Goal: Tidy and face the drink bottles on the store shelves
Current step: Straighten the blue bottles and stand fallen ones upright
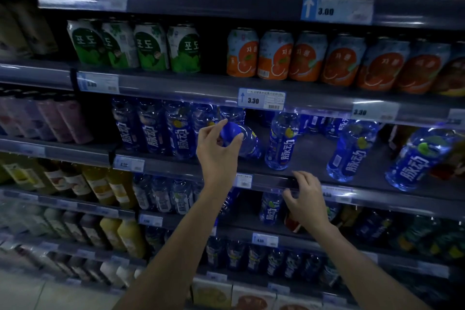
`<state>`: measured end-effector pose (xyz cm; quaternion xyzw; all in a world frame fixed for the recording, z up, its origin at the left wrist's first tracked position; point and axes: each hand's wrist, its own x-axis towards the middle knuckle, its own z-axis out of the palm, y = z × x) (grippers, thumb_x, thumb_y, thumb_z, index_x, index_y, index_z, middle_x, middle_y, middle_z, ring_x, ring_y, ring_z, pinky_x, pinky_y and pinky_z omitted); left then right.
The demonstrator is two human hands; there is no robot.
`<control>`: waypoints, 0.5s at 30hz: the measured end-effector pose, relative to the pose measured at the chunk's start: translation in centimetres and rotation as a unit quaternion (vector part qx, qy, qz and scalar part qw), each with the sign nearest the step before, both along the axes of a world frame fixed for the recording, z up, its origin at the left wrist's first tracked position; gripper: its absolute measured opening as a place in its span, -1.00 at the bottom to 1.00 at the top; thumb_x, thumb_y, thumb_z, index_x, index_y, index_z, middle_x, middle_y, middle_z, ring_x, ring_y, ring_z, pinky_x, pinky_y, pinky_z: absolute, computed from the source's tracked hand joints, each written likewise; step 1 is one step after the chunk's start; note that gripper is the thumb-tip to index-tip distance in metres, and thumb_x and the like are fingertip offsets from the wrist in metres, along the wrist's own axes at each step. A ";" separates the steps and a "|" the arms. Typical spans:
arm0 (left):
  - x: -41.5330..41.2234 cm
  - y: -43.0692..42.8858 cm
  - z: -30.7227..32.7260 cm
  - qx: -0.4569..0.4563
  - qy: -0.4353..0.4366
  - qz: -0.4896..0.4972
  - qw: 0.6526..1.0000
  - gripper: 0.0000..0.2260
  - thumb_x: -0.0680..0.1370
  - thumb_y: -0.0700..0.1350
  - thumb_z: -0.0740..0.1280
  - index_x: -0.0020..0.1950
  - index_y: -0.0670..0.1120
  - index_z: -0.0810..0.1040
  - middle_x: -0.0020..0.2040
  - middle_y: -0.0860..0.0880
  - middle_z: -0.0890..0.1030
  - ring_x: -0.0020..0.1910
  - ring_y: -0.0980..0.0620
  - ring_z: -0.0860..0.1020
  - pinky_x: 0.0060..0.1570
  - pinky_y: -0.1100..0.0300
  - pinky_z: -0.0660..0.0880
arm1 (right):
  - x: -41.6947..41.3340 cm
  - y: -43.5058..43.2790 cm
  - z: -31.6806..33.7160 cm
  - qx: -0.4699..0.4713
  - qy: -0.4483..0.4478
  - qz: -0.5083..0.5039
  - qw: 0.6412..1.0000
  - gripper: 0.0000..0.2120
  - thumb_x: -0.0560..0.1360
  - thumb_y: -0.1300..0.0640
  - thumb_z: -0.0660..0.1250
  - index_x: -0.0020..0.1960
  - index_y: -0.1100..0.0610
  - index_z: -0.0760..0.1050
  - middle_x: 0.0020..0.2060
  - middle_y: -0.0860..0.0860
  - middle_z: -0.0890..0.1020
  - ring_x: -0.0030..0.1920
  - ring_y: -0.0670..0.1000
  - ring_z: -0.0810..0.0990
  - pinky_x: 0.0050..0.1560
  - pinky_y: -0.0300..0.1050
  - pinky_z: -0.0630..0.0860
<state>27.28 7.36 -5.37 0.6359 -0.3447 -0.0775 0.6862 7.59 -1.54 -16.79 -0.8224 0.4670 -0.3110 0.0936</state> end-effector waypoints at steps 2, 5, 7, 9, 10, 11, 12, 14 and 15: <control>0.0 -0.2 0.5 -0.013 0.019 -0.003 1.000 -0.63 0.41 0.02 0.50 0.20 0.13 0.55 0.01 0.20 0.46 -0.11 0.17 0.52 -0.09 0.24 0.55 | 0.0 0.0 0.0 0.000 0.000 0.002 1.000 -0.55 0.47 0.13 0.38 0.31 0.27 0.46 0.20 0.12 0.53 0.24 0.11 0.44 0.36 0.14 0.32; -0.1 -0.8 0.9 -0.036 0.052 -0.003 0.998 -0.61 0.39 0.02 0.51 0.20 0.11 0.55 0.07 0.14 0.54 -0.05 0.17 0.56 -0.05 0.17 0.58 | 0.0 0.0 -0.1 0.000 -0.006 0.003 1.000 -0.54 0.46 0.13 0.39 0.31 0.26 0.45 0.20 0.11 0.52 0.24 0.09 0.43 0.33 0.13 0.35; -0.3 -1.2 1.1 -0.048 0.076 0.003 0.996 -0.59 0.39 0.01 0.52 0.21 0.08 0.54 0.10 0.16 0.57 0.04 0.17 0.55 0.06 0.16 0.54 | -0.1 0.1 -0.2 0.000 -0.009 0.003 1.000 -0.53 0.46 0.13 0.39 0.32 0.26 0.45 0.21 0.10 0.51 0.25 0.09 0.42 0.34 0.10 0.36; -0.3 -1.8 1.1 -0.072 0.108 0.006 0.992 -0.60 0.40 -0.02 0.53 0.20 0.06 0.53 0.10 0.18 0.59 0.11 0.20 0.54 0.13 0.21 0.50 | 0.0 0.1 -0.3 0.000 -0.010 0.002 1.000 -0.52 0.46 0.12 0.39 0.33 0.25 0.44 0.21 0.09 0.51 0.26 0.08 0.41 0.35 0.12 0.35; -0.2 -2.1 1.0 -0.079 0.116 0.004 0.990 -0.61 0.40 -0.03 0.52 0.19 0.07 0.53 0.09 0.19 0.59 0.12 0.20 0.54 0.13 0.24 0.48 | 0.0 0.1 -0.3 0.002 -0.010 0.002 1.000 -0.52 0.46 0.11 0.38 0.33 0.24 0.44 0.22 0.08 0.50 0.27 0.07 0.41 0.35 0.12 0.34; -0.2 -2.4 0.9 -0.078 0.111 0.003 0.991 -0.63 0.41 -0.02 0.52 0.17 0.07 0.52 0.08 0.20 0.59 0.11 0.22 0.54 0.12 0.28 0.47 | 0.0 0.0 -0.4 0.003 -0.009 0.003 1.000 -0.52 0.46 0.10 0.38 0.34 0.24 0.43 0.23 0.08 0.50 0.27 0.07 0.40 0.36 0.12 0.33; -0.2 -2.7 0.7 -0.070 0.095 0.001 0.993 -0.65 0.42 -0.01 0.51 0.16 0.09 0.52 0.08 0.21 0.58 0.09 0.25 0.53 0.10 0.32 0.45 | 0.0 0.0 -0.4 0.003 -0.009 0.002 1.000 -0.52 0.47 0.10 0.37 0.34 0.23 0.43 0.23 0.07 0.50 0.28 0.06 0.40 0.36 0.12 0.33; -0.5 -3.2 0.3 -0.058 0.063 -0.003 0.996 -0.69 0.42 0.01 0.50 0.11 0.14 0.51 0.07 0.21 0.56 0.06 0.30 0.51 0.07 0.35 0.43 | 0.0 0.0 -0.5 0.002 -0.012 0.000 1.000 -0.52 0.46 0.10 0.37 0.34 0.23 0.43 0.23 0.07 0.50 0.28 0.06 0.40 0.38 0.12 0.31; -0.7 -3.6 0.1 -0.055 0.049 -0.003 0.997 -0.72 0.42 0.01 0.49 0.07 0.18 0.50 0.06 0.21 0.55 0.05 0.31 0.50 0.06 0.34 0.44 | 0.0 0.0 -0.5 0.002 -0.016 -0.001 1.000 -0.52 0.46 0.11 0.37 0.34 0.23 0.43 0.23 0.07 0.50 0.28 0.06 0.40 0.37 0.13 0.31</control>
